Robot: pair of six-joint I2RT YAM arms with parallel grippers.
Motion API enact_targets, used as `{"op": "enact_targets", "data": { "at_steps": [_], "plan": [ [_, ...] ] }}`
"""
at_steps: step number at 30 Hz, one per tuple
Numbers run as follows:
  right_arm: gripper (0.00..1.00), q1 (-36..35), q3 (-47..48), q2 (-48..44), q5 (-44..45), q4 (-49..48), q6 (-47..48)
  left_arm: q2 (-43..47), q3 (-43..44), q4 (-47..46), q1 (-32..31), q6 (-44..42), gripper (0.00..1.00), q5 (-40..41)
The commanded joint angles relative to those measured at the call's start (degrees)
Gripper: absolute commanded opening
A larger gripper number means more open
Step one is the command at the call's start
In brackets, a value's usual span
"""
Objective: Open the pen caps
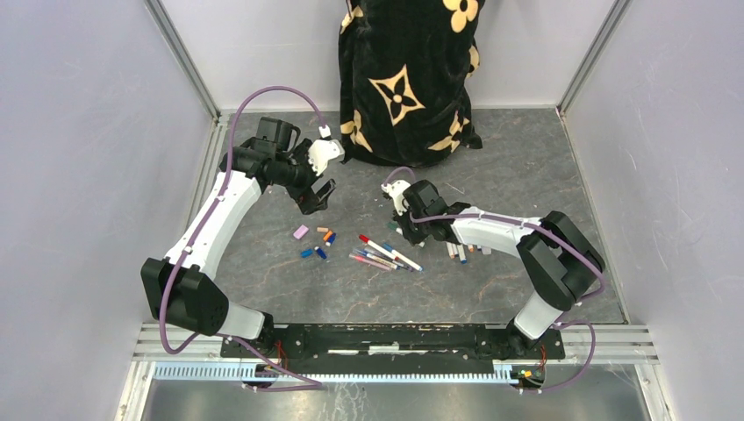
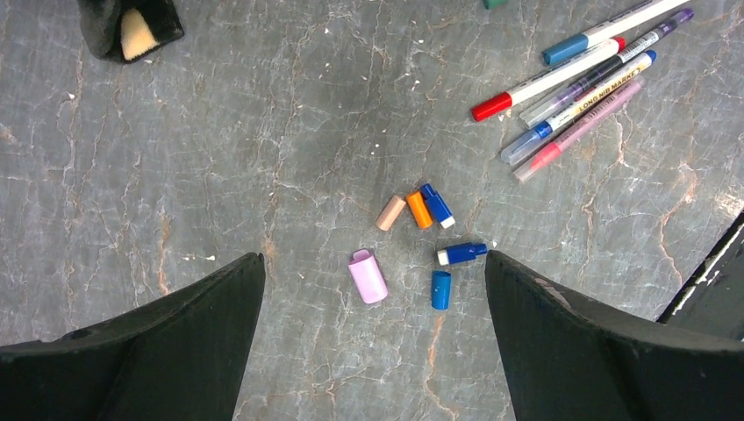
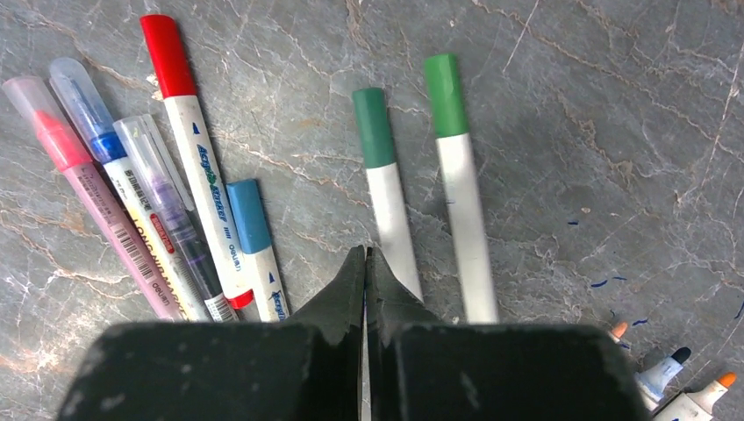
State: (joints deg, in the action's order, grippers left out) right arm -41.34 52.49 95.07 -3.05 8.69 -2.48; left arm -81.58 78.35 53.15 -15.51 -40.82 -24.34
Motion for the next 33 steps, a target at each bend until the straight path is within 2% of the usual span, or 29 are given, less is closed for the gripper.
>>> {"op": "enact_targets", "data": {
  "at_steps": [1,7,10,13,19,26,30,33],
  "plan": [
    [0.0,0.78,1.79,-1.33,-1.19,1.25,0.24,0.25,0.33,0.68,0.13,-3.33,1.0,-1.89],
    [0.11,2.52,4.33,-1.29,0.67,2.76,1.68,-0.16,0.58,1.16,0.13,-3.44,1.0,-2.67],
    [0.34,4.73,6.55,-1.28,1.0,2.93,1.95,-0.08,0.71,1.45,0.13,-3.65,1.0,-2.8],
    [0.45,7.38,8.58,-0.55,2.64,2.22,2.02,-0.22,0.68,1.81,0.13,-3.96,1.0,-3.11],
    [0.5,10.3,12.34,5.1,1.21,1.64,4.52,-0.51,1.15,2.68,0.13,-4.3,1.0,-3.04],
    [0.56,10.91,11.4,8.62,-1.67,0.7,6.79,-0.13,1.07,3.26,0.13,-5.07,1.0,-3.21],
    [0.56,10.98,10.15,10.0,-0.16,0.46,6.88,-0.5,0.86,3.45,0.13,-5.17,1.0,-3.29],
    [0.51,11.02,8.76,10.71,0.2,0.04,6.46,-0.64,0.89,3.54,0.15,-5.22,1.0,-3.57]
  ]
}}
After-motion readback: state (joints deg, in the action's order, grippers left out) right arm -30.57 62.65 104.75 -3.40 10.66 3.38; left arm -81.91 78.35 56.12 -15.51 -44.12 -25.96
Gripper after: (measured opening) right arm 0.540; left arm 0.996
